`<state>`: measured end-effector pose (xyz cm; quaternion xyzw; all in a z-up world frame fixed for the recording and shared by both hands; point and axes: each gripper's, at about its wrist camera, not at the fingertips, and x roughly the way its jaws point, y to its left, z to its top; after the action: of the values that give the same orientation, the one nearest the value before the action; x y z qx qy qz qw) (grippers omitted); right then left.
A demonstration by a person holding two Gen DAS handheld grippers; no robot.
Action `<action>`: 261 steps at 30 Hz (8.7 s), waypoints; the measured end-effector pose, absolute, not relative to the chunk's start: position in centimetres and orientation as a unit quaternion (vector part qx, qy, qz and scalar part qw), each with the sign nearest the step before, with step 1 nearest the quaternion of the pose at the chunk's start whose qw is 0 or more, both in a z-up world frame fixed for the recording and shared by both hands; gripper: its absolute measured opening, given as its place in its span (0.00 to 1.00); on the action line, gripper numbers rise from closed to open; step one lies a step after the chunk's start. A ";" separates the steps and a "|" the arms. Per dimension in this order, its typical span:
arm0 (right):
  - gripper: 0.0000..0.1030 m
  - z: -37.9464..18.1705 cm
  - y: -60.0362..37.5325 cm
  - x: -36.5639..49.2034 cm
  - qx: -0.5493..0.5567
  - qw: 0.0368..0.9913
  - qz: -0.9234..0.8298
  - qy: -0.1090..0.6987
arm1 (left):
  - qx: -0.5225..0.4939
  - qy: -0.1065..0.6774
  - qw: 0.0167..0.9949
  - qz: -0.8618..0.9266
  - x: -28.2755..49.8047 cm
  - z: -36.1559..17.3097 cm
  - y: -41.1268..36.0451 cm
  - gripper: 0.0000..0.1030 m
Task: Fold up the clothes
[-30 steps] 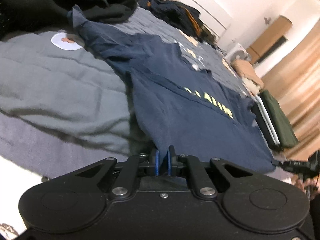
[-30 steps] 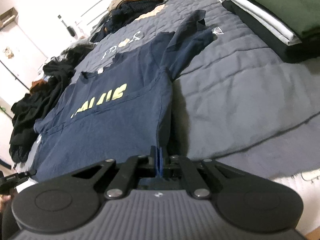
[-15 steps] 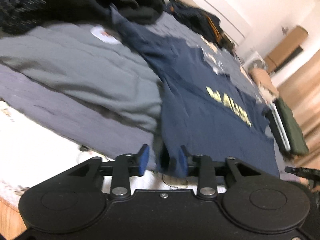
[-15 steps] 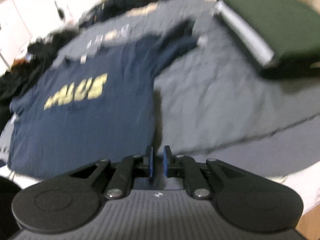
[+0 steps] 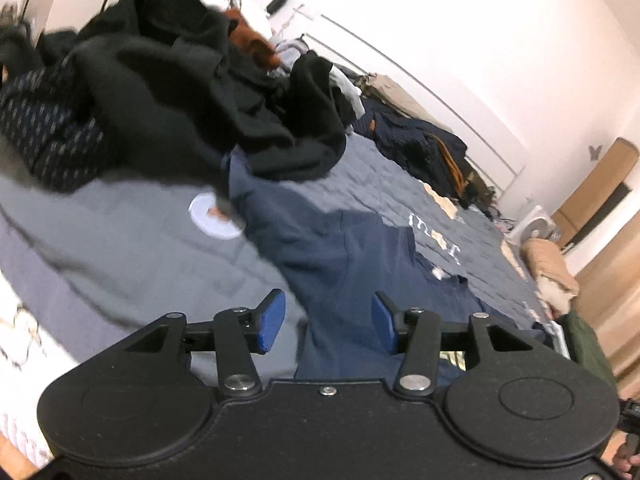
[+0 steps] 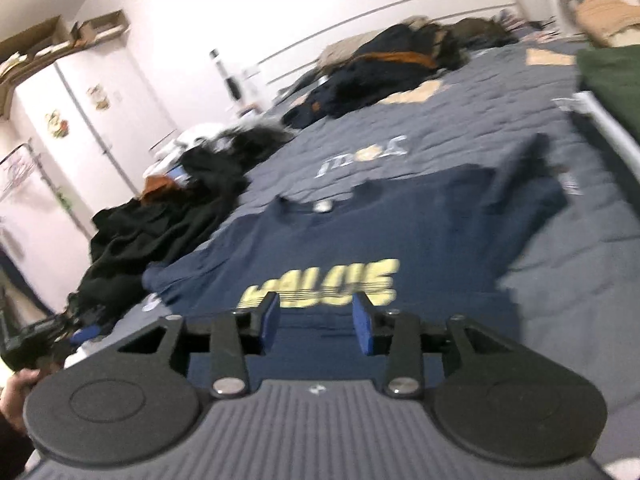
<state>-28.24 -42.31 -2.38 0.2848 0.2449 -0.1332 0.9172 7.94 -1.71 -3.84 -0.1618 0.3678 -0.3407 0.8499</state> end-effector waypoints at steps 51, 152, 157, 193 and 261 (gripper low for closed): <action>0.58 -3.2 -39.5 -11.2 0.289 0.921 0.064 0.254 | -0.270 0.407 0.859 -0.152 20.6 -13.4 -8.9 0.46; 0.63 -10.7 -44.3 -5.0 0.323 0.885 -0.069 0.327 | 0.127 0.377 0.772 -0.496 4.5 -8.4 -19.1 0.53; 0.63 -11.6 -43.4 -2.2 0.307 0.881 -0.085 0.350 | 0.089 0.398 0.780 -0.474 6.3 -8.2 -18.2 0.53; 0.29 -8.3 -40.0 -0.2 0.266 0.900 0.026 0.344 | -0.051 0.389 0.820 -0.417 9.8 -6.6 -16.1 0.53; 0.49 -12.3 -62.2 -29.1 0.385 0.823 -0.371 0.193 | -0.022 0.376 0.748 -0.547 0.5 -8.6 -28.5 0.56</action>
<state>-29.13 -62.21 -12.28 0.3846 0.1933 -0.3710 0.8228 0.54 -28.50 -8.56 -0.0222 0.3762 -0.5469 0.7476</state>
